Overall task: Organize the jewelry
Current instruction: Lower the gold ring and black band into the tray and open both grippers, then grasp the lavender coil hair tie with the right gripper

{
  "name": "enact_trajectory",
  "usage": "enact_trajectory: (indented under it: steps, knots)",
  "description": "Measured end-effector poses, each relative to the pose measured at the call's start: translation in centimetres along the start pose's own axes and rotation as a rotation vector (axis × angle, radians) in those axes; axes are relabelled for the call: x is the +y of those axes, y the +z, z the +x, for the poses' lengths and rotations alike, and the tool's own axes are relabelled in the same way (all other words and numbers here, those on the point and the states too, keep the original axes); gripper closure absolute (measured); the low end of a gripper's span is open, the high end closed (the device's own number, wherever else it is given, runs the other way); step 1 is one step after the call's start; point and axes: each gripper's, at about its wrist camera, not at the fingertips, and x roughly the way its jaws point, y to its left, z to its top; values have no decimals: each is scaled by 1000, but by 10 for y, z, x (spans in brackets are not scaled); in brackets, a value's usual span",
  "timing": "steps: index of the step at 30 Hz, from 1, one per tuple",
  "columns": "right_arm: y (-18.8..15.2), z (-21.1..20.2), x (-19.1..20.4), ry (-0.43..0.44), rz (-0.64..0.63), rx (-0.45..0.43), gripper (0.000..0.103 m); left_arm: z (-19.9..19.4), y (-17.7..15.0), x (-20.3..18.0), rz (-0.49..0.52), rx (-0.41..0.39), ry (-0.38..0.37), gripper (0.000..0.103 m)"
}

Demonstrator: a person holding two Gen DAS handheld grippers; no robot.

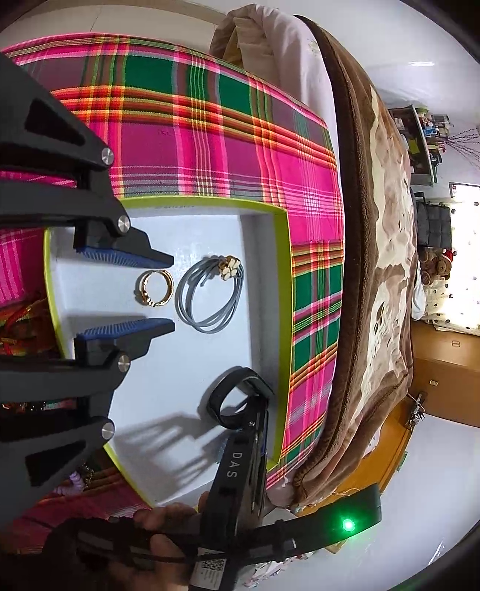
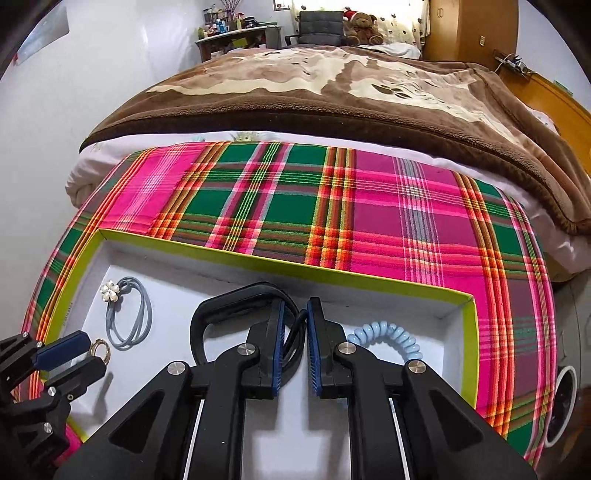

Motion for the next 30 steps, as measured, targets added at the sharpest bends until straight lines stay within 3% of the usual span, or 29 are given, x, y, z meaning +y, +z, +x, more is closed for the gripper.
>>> enact_trajectory:
  steps: [5, 9, 20, 30]
  knots:
    - [0, -5, 0, 14, 3, -21, 86, -2, 0, 0, -6, -2, -10, 66]
    - [-1, -11, -1, 27, 7, -35, 65, -7, -1, -1, -9, -9, -10, 61]
    - [-15, -61, -3, 83, 49, -122, 65, -45, -12, -6, -36, -67, -32, 53]
    - [-61, -107, -7, 77, 68, -180, 65, -83, -36, -15, -43, -123, -34, 52]
